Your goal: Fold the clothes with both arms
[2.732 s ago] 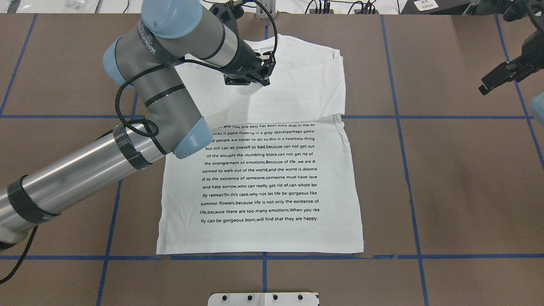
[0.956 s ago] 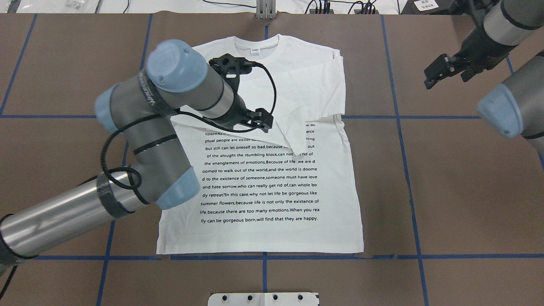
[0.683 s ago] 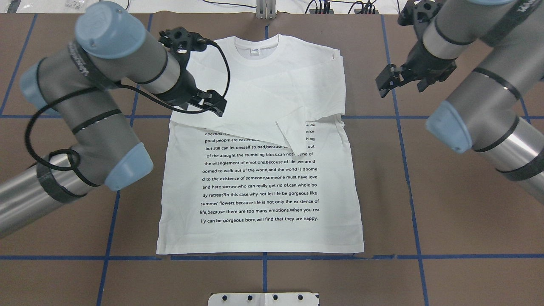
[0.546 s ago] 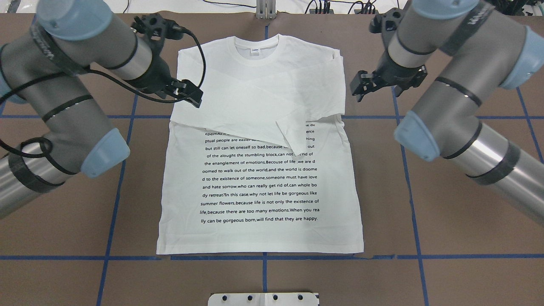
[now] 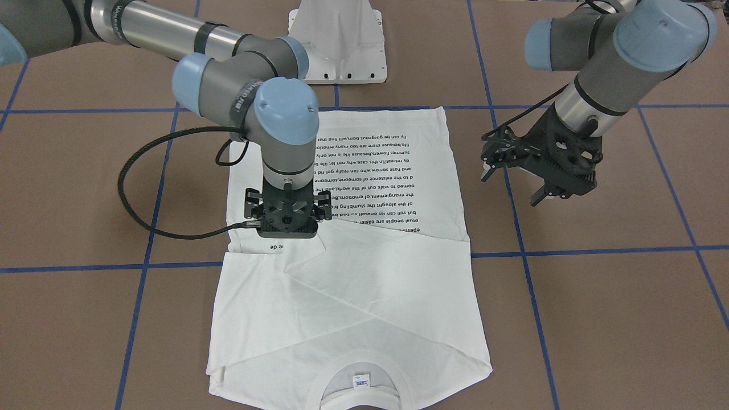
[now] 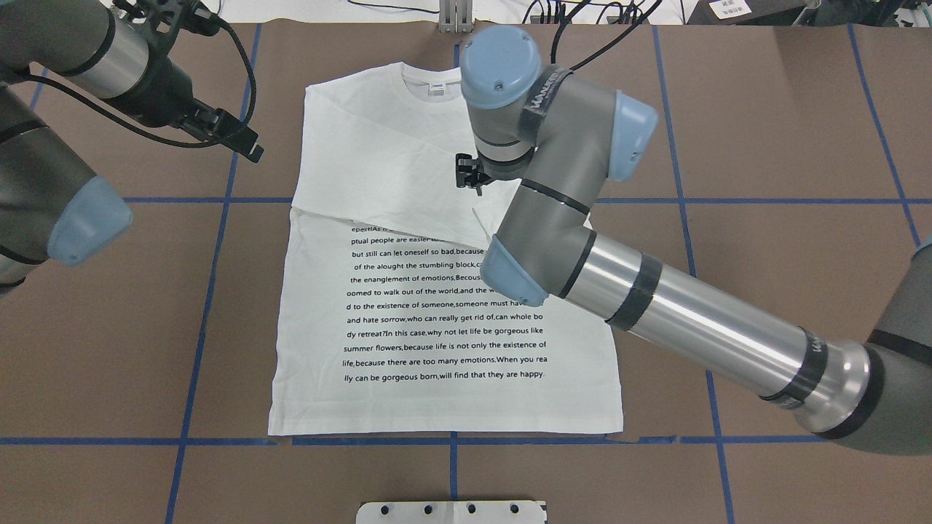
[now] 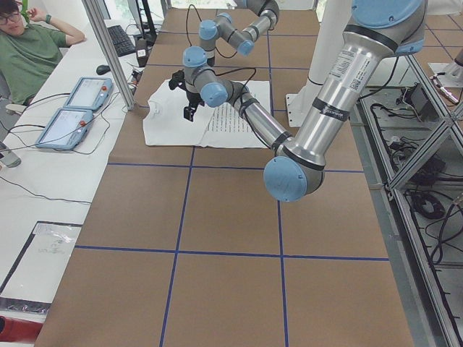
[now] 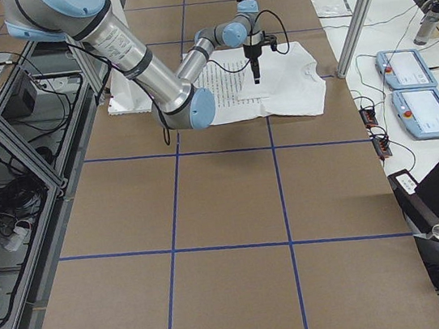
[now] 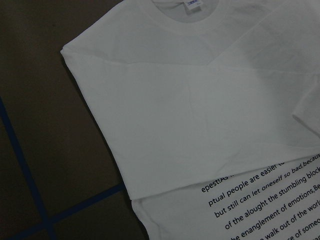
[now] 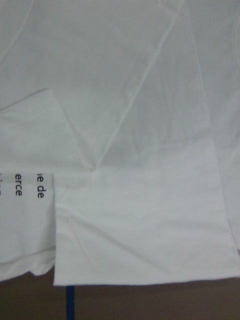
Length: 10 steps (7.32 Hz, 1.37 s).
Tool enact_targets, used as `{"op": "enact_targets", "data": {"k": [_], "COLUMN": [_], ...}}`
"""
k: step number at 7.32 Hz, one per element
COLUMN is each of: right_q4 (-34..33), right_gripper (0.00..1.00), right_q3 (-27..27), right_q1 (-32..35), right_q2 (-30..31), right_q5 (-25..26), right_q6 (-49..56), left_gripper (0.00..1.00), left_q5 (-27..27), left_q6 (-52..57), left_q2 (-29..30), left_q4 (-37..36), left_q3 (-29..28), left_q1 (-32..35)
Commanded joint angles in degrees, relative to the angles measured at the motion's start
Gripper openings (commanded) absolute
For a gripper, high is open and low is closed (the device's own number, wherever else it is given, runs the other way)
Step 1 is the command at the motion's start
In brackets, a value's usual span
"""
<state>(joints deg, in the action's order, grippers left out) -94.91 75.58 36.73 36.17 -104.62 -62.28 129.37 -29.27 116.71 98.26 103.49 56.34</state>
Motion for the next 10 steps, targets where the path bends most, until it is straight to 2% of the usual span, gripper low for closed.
{"op": "enact_targets", "data": {"k": [1,2,3,6,7,10], "right_q4": [6.1,6.1,6.1,6.6,9.0,9.4], "right_gripper": [0.96,0.92,0.83,0.64,0.63,0.63], "right_q3": [-9.5,-9.6,-9.7,-10.5,-10.5,-11.2], "right_q1": [-2.6,-3.2,-3.6,-4.4,-4.3,-4.4], "right_q2": [-3.7,-3.7,-3.6,-3.8,-3.7,-3.4], "right_q5": [3.8,4.9,5.2,7.6,8.5,10.1], "right_q6": [-4.3,-4.3,-4.3,-4.2,-4.0,-3.7], "left_gripper": [1.0,1.0,1.0,1.0,1.0,1.0], "left_q5": [0.9,0.8,0.8,0.8,0.7,0.8], "left_q6": [0.0,0.0,-0.1,-0.3,-0.4,-0.6], "left_q2": [-0.2,-0.2,-0.2,-0.3,-0.3,-0.2], "left_q4": [0.0,0.0,0.1,0.0,0.1,0.0], "left_q3": [0.0,0.0,0.0,0.0,0.0,0.0], "left_q1": [0.4,0.3,0.3,0.1,0.1,0.0]}}
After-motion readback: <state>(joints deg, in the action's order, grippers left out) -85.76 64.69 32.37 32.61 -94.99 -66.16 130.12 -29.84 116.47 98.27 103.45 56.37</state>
